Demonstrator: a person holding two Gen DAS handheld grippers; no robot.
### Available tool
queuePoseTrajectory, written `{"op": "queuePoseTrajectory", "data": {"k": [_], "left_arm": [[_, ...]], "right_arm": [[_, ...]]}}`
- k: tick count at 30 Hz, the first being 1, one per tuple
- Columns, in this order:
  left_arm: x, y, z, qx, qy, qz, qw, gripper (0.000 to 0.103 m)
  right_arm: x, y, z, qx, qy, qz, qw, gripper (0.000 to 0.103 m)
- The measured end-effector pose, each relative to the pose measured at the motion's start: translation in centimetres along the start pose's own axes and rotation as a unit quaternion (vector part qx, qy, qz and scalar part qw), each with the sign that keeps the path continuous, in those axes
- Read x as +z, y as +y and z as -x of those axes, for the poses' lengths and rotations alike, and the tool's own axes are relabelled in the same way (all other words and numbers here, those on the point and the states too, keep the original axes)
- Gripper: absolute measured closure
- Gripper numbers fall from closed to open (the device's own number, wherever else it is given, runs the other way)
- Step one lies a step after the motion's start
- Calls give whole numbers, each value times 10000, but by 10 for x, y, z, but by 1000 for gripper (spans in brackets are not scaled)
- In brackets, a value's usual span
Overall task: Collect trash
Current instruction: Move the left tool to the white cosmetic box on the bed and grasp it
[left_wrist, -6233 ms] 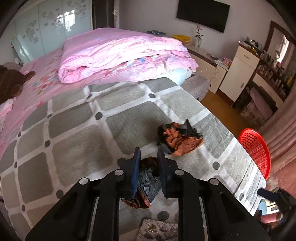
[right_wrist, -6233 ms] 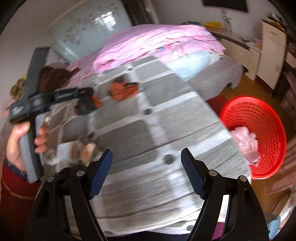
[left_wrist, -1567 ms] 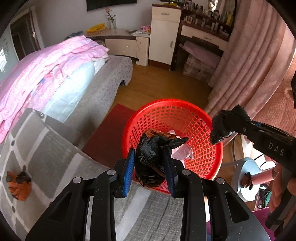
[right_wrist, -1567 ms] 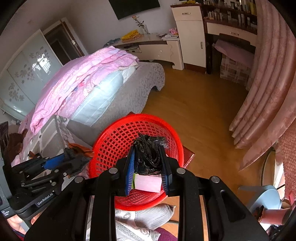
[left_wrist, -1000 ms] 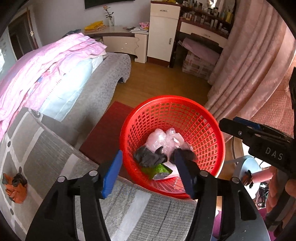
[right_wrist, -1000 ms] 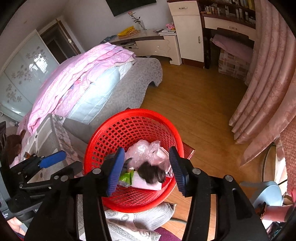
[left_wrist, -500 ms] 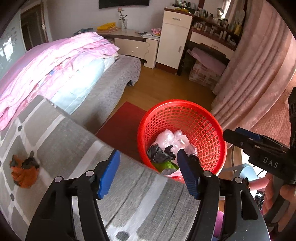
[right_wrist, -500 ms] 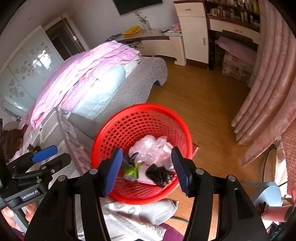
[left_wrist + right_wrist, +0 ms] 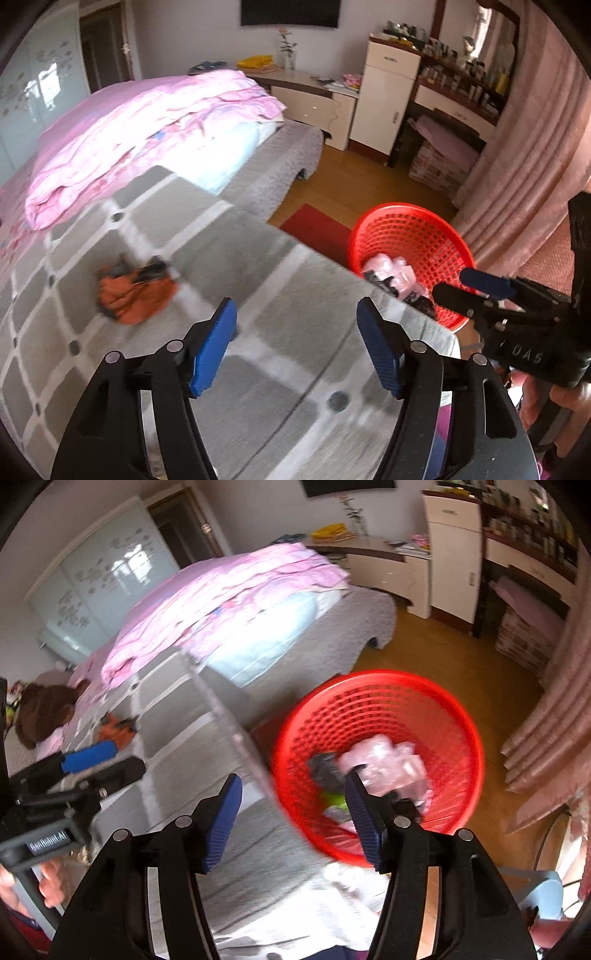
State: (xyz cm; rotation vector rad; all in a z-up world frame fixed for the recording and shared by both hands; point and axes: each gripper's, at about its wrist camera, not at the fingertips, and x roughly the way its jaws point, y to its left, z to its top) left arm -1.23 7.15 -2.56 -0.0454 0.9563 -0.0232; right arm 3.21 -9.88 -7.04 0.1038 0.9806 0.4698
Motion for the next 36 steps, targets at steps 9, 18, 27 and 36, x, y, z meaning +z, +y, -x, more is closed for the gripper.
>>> {"op": "queuePoseTrajectory", "data": {"k": [9, 18, 27, 36], "left_arm": [[-22, 52, 48, 509, -193, -110, 9985, 35], [-55, 109, 78, 803, -136, 249, 9964, 35], [-96, 119, 89, 596, 114, 38, 9981, 35], [-124, 96, 80, 169, 433, -564, 9973, 35]], "right_arm": [[-11, 47, -8, 341, 174, 431, 9983, 45], [-18, 79, -10, 507, 257, 742, 9956, 45], [-22, 92, -9, 554, 302, 883, 9941, 44], [-22, 99, -9, 592, 325, 936, 9933, 44]]}}
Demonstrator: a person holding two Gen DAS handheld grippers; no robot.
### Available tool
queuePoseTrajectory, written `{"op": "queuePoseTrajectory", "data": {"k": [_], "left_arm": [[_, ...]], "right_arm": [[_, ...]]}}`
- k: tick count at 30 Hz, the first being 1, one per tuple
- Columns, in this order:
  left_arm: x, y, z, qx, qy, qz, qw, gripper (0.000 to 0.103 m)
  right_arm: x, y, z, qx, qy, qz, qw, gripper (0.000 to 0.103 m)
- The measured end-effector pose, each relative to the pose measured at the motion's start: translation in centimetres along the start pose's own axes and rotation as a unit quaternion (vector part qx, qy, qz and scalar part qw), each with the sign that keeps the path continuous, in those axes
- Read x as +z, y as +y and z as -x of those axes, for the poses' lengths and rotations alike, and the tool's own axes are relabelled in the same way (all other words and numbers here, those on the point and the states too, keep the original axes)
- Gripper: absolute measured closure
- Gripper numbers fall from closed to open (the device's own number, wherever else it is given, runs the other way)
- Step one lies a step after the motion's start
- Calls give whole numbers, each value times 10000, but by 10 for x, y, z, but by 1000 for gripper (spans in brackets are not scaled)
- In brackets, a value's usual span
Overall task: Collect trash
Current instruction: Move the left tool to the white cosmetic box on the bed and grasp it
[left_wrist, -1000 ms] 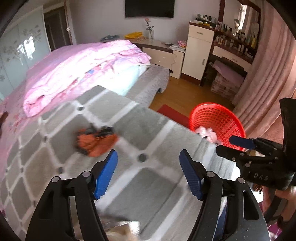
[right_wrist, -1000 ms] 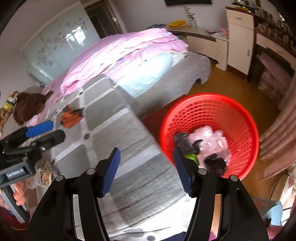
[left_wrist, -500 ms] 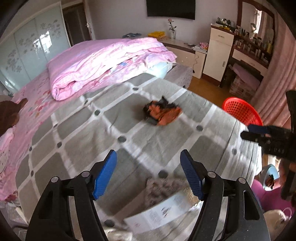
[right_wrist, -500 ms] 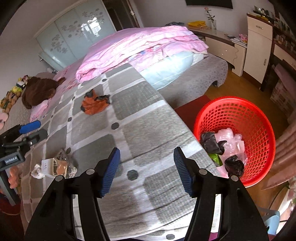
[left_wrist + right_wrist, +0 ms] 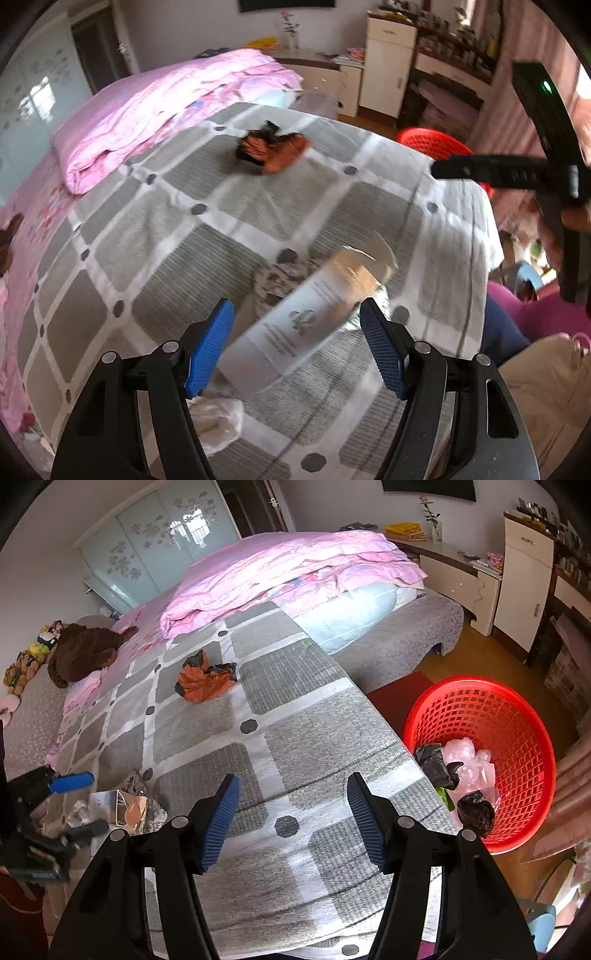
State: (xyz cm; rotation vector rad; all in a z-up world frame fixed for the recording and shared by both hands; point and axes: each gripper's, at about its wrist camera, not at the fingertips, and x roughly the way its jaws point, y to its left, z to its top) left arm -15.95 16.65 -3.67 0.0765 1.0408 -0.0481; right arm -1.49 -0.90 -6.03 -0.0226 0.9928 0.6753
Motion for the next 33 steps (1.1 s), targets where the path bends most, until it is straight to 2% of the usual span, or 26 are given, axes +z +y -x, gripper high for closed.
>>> {"op": "queuePoseTrajectory", "data": {"k": [5, 10, 14, 21, 28, 33], "left_arm": [[-2, -7, -2, -29, -7, -135, 9999, 36], [-4, -9, -4, -99, 9, -129, 9999, 53], [-7, -10, -3, -147, -37, -27, 9999, 55], [-8, 1, 1, -281, -193, 404, 9986, 60], [-6, 29, -1, -69, -166, 899, 9958, 62], [-6, 51, 1, 117, -198, 1291, 9914, 63]], "right_arm": [[0, 0, 0, -15, -1, -6, 10000, 44], [-2, -4, -1, -42, 10, -47, 10000, 44], [-2, -2, -4, 9, 69, -10, 10000, 44], [-4, 15, -8, 212, 155, 278, 9993, 44], [-12, 48, -23, 526, 450, 862, 9939, 44], [-20, 82, -32, 786, 597, 1481, 9840, 44]]}}
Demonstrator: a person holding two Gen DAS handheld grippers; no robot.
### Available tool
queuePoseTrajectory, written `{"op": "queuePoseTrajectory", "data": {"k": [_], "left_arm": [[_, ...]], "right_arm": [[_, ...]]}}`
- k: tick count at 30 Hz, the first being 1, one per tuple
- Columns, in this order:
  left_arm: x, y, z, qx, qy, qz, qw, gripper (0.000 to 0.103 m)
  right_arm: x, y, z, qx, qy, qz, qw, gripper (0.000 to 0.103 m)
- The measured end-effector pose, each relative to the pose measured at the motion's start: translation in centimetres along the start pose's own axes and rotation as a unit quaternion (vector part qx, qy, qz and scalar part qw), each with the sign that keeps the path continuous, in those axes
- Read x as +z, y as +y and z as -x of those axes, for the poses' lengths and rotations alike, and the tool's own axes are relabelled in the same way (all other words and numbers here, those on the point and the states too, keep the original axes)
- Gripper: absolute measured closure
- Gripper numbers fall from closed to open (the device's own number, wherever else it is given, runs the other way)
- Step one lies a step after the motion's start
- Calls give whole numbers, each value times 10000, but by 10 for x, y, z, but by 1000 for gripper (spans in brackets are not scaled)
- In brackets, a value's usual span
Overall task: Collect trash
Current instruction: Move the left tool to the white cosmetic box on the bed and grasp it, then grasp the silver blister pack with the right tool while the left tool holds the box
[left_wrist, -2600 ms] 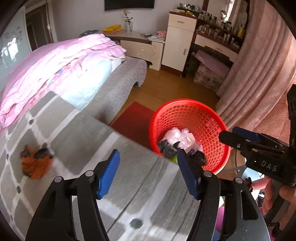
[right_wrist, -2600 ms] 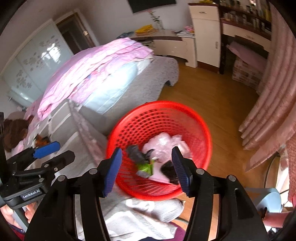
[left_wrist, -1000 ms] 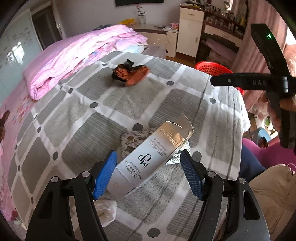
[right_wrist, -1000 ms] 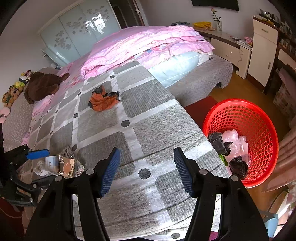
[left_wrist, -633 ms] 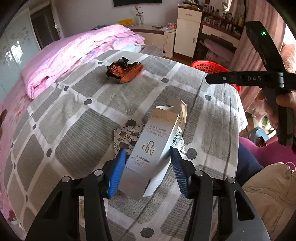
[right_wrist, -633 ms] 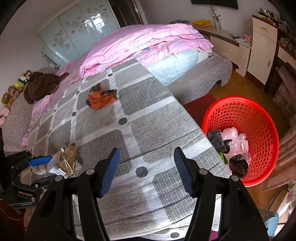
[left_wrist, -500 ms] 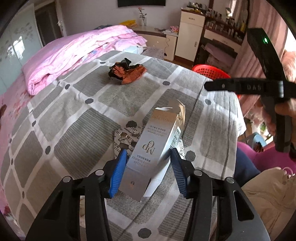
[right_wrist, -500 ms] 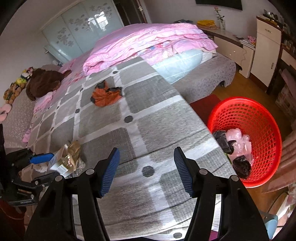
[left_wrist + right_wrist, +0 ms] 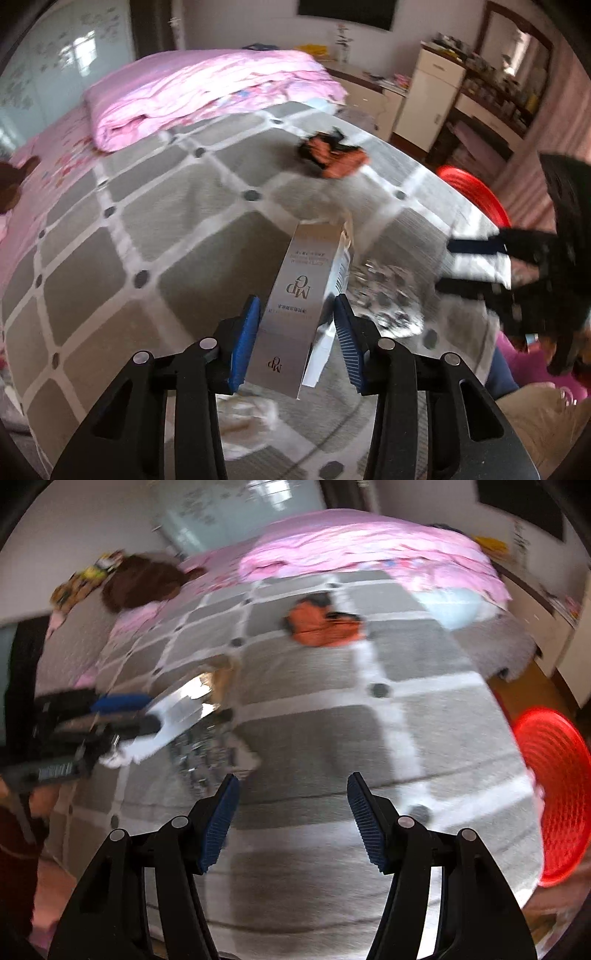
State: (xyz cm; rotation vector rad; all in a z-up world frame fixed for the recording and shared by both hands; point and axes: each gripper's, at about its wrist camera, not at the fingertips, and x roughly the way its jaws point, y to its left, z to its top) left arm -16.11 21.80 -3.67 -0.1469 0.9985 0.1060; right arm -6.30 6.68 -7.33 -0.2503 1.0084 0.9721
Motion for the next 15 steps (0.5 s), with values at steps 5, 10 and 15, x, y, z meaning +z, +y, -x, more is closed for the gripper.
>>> {"op": "queuePoseTrajectory", "data": {"k": [5, 10, 15], "left_arm": [[7, 28, 3, 194, -14, 491, 9986, 64], [10, 43, 5, 296, -14, 670, 9973, 64], [11, 48, 3, 292, 6, 756, 9967, 64]], "right_arm": [[6, 26, -11, 75, 11, 534, 9985, 36], [14, 43, -26, 146, 150, 924, 9955, 36], [15, 53, -36, 134, 197, 1179, 9927, 36]]}}
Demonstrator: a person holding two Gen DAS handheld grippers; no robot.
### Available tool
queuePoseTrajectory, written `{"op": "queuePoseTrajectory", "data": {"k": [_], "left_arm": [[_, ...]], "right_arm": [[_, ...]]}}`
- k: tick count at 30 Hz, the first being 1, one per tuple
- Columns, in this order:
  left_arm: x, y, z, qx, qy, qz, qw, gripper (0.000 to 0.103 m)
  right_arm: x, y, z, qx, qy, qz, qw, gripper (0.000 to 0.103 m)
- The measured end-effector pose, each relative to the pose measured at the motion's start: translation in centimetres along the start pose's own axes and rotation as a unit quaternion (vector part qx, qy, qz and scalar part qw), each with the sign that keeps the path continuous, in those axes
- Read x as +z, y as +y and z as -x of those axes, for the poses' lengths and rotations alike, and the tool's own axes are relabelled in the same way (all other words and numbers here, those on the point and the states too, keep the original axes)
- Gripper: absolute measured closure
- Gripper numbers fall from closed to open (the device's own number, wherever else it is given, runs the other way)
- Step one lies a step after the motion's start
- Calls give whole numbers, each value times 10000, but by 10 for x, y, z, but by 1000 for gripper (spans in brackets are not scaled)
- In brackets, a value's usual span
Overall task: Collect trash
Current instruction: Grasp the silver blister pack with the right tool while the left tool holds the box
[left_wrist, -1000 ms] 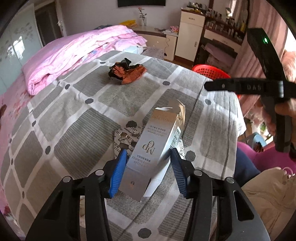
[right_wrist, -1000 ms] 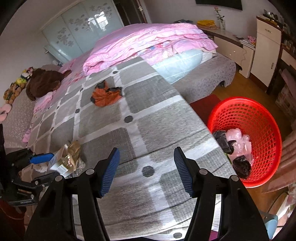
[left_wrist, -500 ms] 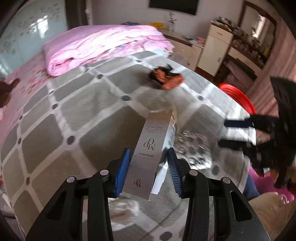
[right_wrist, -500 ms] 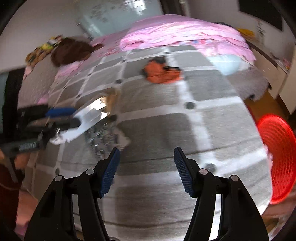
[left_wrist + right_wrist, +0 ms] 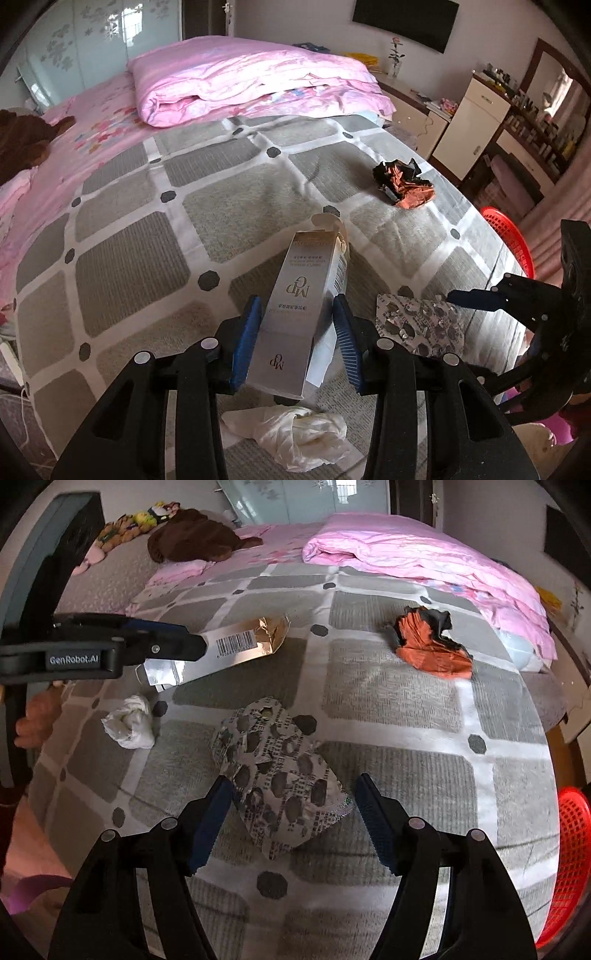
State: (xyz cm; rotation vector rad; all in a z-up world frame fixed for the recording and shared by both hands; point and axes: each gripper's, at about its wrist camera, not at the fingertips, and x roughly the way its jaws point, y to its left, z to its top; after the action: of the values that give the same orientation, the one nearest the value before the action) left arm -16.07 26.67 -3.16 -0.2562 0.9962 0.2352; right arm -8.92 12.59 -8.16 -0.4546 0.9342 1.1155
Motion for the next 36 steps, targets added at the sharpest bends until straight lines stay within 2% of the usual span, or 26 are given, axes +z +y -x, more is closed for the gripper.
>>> {"op": "queuePoseTrajectory", "data": {"k": [4, 8, 11, 15, 19, 22, 24, 25, 26, 28, 29, 33, 36], "left_arm": [[1, 1, -3, -34, 51, 66, 10000, 64], [7, 0, -4, -74, 47, 122, 9999, 66], [12, -4, -4, -137, 34, 117, 9998, 69], [13, -19, -8, -126, 47, -10, 9999, 69], [10, -27, -9, -38, 27, -93, 9999, 69], [8, -29, -9, 91, -13, -125, 9999, 69], [8, -30, -8, 102, -38, -138, 9998, 69], [8, -30, -8, 81, -51, -126, 9999, 68], [8, -30, -8, 54, -60, -102, 9999, 63], [8, -28, -7, 20, -85, -22, 10000, 52], [7, -28, -7, 36, -106, 3, 9999, 47], [6, -28, -6, 90, -134, 4, 9999, 46], [4, -30, -8, 359, -123, -117, 9992, 46]], "right_arm": [[-2, 6, -1, -86, -32, 189, 9998, 38], [-6, 7, 2, -164, -73, 282, 9994, 48], [-9, -1, 6, -140, -103, 74, 9998, 53], [-14, -23, 14, -323, -136, -436, 9984, 60], [-23, -47, 24, -507, -153, -824, 9952, 60], [-28, -57, 29, -472, -167, -983, 9939, 60], [-30, -61, 32, -389, -200, -1053, 9935, 59], [-31, -63, 33, -328, -208, -1078, 9934, 54], [-32, -64, 35, -275, -245, -1117, 9931, 42], [-31, -65, 37, -271, -325, -1144, 9925, 33], [-30, -65, 38, -249, -337, -1114, 9929, 33], [-29, -57, 38, -298, -389, -802, 9956, 33], [-28, -51, 35, -425, -382, -541, 9969, 33]]}}
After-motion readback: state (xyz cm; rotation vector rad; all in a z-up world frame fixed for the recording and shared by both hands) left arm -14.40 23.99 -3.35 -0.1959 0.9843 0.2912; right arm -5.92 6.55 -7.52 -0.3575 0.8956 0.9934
